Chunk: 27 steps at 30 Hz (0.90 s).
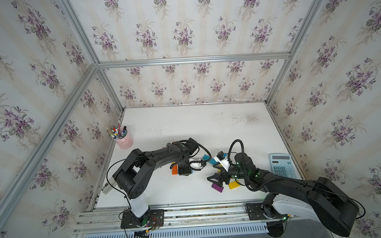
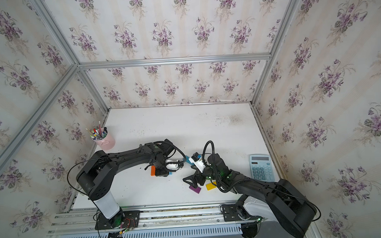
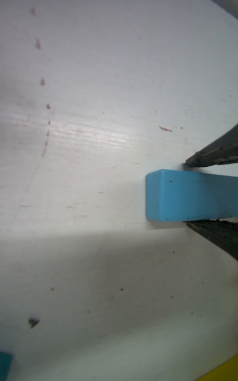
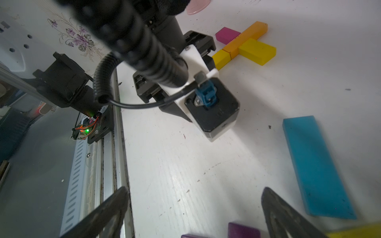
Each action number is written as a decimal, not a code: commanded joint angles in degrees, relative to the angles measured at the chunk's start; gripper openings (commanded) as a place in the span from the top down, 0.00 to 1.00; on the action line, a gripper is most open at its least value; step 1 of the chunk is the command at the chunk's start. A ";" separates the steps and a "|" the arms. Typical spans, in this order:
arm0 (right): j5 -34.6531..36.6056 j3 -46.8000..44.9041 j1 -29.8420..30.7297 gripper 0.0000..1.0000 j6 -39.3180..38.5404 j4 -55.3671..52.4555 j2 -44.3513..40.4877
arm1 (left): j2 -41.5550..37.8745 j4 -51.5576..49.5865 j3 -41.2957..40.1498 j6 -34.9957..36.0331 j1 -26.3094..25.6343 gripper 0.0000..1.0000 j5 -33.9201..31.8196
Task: Assemble the letter t with building blocks
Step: Assemble the building block at the center of the board.
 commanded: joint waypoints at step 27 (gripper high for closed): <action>-0.72 0.55 0.18 0.00 -1.10 1.00 0.40 | 2.39 -0.03 2.33 -1.19 -0.70 0.49 -0.15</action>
